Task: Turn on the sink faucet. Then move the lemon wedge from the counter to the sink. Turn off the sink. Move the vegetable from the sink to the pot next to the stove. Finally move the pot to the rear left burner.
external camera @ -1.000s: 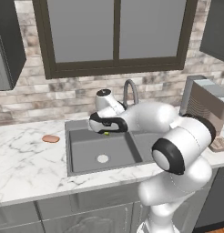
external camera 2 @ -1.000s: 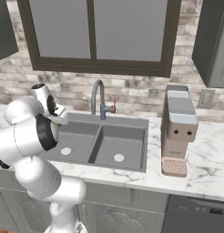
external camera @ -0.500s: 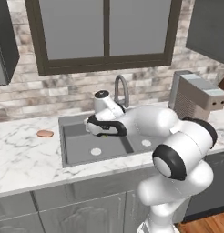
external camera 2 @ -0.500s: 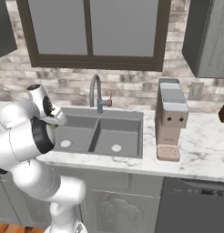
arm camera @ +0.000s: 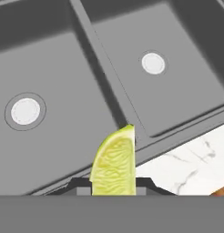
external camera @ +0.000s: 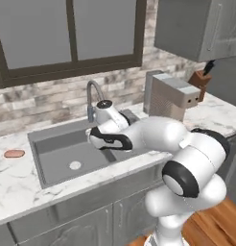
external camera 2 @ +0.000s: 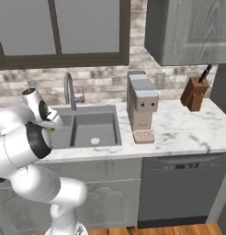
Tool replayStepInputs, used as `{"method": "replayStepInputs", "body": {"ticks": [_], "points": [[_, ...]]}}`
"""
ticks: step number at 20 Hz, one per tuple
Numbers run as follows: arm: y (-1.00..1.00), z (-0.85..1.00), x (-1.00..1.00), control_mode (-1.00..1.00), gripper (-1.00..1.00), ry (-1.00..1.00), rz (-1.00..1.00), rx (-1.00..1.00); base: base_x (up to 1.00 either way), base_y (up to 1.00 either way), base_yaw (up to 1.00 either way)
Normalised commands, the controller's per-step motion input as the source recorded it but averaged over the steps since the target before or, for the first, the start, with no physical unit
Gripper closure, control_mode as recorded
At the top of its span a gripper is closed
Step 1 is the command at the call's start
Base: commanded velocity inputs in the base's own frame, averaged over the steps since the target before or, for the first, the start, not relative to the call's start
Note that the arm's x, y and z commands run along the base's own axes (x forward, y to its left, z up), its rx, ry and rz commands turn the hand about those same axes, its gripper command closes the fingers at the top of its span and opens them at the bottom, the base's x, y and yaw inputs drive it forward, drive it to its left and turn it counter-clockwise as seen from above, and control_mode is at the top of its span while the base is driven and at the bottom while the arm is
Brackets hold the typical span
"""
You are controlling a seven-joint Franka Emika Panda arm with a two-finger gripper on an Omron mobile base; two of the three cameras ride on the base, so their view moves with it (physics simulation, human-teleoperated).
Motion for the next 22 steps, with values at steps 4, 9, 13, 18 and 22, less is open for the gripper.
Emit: {"method": "replayStepInputs", "body": {"ticks": [4,9,13,18,22], "points": [[0.0,0.0,0.0,1.0,1.0,0.0,0.0,0.0,-0.16,0.0,-0.56],[0.0,0.0,0.0,1.0,1.0,0.0,0.0,0.0,-0.23,0.0,-0.59],[0.0,0.0,0.0,1.0,1.0,0.0,0.0,0.0,-0.32,0.0,-0.6],[0.0,0.0,0.0,1.0,1.0,0.0,0.0,0.0,-0.37,0.0,-0.61],[0.0,0.0,0.0,1.0,1.0,0.0,0.0,0.0,-0.38,0.0,-0.61]]}}
